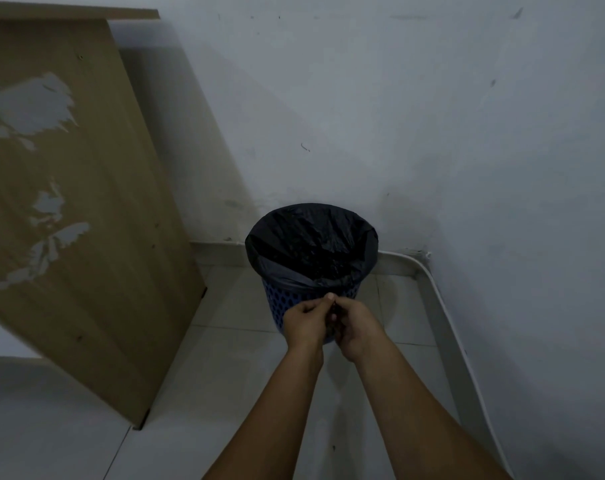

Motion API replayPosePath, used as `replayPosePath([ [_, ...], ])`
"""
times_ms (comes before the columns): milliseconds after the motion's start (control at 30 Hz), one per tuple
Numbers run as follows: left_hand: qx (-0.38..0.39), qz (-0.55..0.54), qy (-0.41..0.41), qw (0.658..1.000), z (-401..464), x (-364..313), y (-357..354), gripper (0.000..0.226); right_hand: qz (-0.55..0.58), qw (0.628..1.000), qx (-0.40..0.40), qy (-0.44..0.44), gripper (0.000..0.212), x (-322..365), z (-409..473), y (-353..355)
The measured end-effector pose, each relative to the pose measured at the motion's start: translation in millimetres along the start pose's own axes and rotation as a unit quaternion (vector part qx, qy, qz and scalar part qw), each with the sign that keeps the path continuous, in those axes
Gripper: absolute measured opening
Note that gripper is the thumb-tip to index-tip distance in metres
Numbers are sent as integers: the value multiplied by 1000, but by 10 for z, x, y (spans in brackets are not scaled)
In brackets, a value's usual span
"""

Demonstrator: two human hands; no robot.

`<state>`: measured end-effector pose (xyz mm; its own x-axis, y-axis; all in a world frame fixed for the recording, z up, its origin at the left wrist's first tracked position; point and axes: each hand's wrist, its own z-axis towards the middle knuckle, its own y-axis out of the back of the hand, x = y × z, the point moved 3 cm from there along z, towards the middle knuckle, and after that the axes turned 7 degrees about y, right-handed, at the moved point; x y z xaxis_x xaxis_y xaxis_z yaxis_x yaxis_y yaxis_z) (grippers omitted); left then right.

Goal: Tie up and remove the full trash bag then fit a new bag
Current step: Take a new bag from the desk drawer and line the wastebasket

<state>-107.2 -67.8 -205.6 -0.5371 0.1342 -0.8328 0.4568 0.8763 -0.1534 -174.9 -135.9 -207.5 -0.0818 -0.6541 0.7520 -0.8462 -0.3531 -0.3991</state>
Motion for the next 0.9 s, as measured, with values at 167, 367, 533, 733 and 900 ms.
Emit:
replayPosePath([
  [167,-2,9,-46,999,-19,-25,22,13,-31,992,-66,104,21,-30,-32,26],
  [367,-17,146,-199,969,-120,-108,-7,13,19,983,-94,159,20,-189,-199,-46],
  [533,58,248,-212,943,-105,-190,145,47,-51,965,-113,231,12,-79,-184,41],
  [733,-144,444,-510,723,-74,-737,213,24,-94,978,-101,158,22,-17,-53,1],
  [900,-7,610,-457,648,210,-604,125,38,168,985,-46,16,21,-47,-2,-117],
])
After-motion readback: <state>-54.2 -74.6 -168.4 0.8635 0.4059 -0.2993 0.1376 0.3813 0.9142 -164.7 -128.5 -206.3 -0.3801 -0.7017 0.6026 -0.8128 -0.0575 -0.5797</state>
